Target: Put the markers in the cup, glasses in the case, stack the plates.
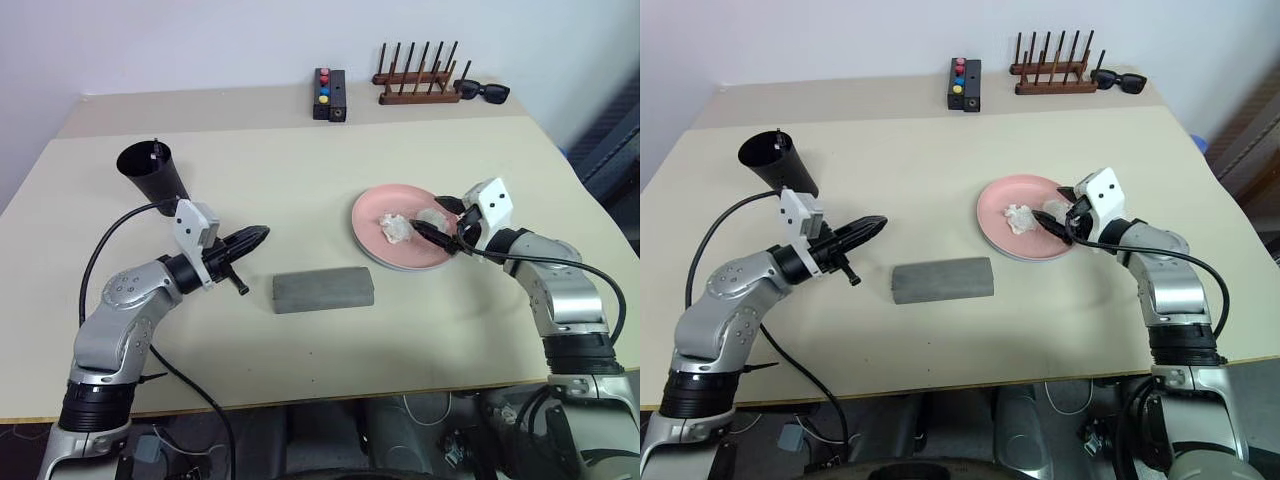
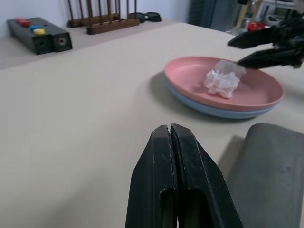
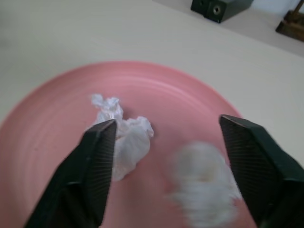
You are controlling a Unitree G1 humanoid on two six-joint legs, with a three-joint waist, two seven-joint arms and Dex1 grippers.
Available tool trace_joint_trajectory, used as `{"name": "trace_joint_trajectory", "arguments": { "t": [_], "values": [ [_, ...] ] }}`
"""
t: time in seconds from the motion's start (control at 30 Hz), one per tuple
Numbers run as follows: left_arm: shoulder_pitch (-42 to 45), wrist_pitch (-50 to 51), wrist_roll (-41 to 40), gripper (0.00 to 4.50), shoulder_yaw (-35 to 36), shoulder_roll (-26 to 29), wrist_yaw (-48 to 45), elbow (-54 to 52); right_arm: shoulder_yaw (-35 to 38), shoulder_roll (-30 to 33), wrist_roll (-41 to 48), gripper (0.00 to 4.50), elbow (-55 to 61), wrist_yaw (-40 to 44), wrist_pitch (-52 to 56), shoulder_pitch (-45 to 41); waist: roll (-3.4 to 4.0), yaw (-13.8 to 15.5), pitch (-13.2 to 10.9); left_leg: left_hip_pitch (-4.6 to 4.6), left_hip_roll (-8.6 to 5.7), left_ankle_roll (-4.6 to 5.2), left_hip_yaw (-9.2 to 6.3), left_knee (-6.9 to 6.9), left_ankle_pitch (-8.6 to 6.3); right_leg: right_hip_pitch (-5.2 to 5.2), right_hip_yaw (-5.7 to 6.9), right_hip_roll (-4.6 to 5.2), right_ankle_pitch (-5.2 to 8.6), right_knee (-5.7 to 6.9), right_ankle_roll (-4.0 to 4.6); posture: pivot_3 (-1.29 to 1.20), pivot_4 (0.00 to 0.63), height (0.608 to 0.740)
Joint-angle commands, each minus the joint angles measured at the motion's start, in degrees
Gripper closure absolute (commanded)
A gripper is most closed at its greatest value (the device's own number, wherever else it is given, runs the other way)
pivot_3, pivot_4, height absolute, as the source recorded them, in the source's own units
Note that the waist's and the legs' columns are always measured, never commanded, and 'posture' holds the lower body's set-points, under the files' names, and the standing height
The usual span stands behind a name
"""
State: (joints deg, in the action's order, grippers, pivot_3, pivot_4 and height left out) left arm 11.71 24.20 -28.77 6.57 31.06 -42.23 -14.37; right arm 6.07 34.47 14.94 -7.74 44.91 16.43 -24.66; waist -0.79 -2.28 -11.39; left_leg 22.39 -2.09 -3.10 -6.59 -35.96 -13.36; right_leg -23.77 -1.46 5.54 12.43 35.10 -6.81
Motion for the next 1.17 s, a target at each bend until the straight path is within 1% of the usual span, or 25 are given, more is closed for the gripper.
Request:
{"name": "trace_joint_trajectory", "arguments": {
  "t": [0.03,0.17,0.3,0.43,0.53,0.73,0.93,1.17],
  "values": [
    [-2.61,-1.74,0.28,4.50,4.83,1.84,0.65,-0.80,3.65,1.76,3.52,1.19,3.86,1.83,0.47,1.70,0.00,0.06,0.00,0.00,0.00,0.00,0.00,0.00,0.00,0.00,0.00,0.00,0.00,0.00,0.00,0.00,0.150,0.739],
    [-8.03,-2.67,0.33,4.50,10.00,3.84,0.90,-0.11,7.06,3.70,5.83,1.19,5.61,3.39,0.46,4.91,0.00,0.01,-0.01,0.00,0.01,0.00,0.00,0.01,0.00,-0.01,0.00,0.00,0.01,-0.01,0.01,0.00,0.150,0.739],
    [-12.95,-5.19,0.95,4.50,15.89,4.51,2.01,1.72,11.64,6.67,7.07,1.19,5.39,4.29,-0.26,9.13,0.00,0.24,-0.01,0.02,0.02,0.00,0.01,0.00,-0.01,0.00,0.00,0.02,0.04,-0.05,0.01,0.00,0.150,0.739],
    [-16.78,-7.56,1.36,4.50,20.24,4.19,3.05,2.70,15.02,9.15,7.75,1.19,2.94,5.31,-0.86,11.20,-0.01,0.51,0.00,0.02,0.02,-0.01,0.02,-0.05,-0.02,0.00,0.00,0.04,0.10,-0.06,-0.08,0.00,0.150,0.739],
    [-19.58,-8.23,1.13,4.50,22.90,4.25,3.61,2.46,16.29,10.31,7.74,1.19,-0.46,5.92,-1.77,10.95,-0.01,0.58,0.00,0.02,0.03,-0.01,0.05,-0.03,-0.02,0.00,0.00,0.05,0.12,-0.10,-0.08,0.00,0.150,0.739],
    [-23.64,-8.69,0.59,4.50,25.88,3.77,4.23,1.18,14.90,10.01,6.51,1.19,-7.16,7.03,-5.11,7.39,0.00,0.82,-0.01,0.02,0.05,-0.01,0.09,-0.03,-0.03,-0.01,0.00,0.06,0.12,-0.12,-0.07,0.00,0.150,0.739],
    [-24.39,-8.16,0.30,4.50,26.10,2.70,6.41,-0.53,13.02,9.08,5.60,1.19,-13.94,8.07,-8.72,4.16,0.00,1.53,-0.01,0.03,0.05,-0.01,0.09,-0.02,-0.03,-0.01,0.01,0.06,0.10,-0.14,-0.03,0.00,0.150,0.739],
    [-26.51,-8.49,-0.08,4.50,26.40,0.55,8.47,-3.11,10.32,8.61,4.76,1.19,-19.73,9.29,-10.73,-0.81,0.00,1.22,-0.01,0.02,0.05,-0.01,0.11,-0.01,-0.03,-0.01,0.01,0.07,0.08,-0.14,-0.01,0.00,0.150,0.739]
  ]
}}
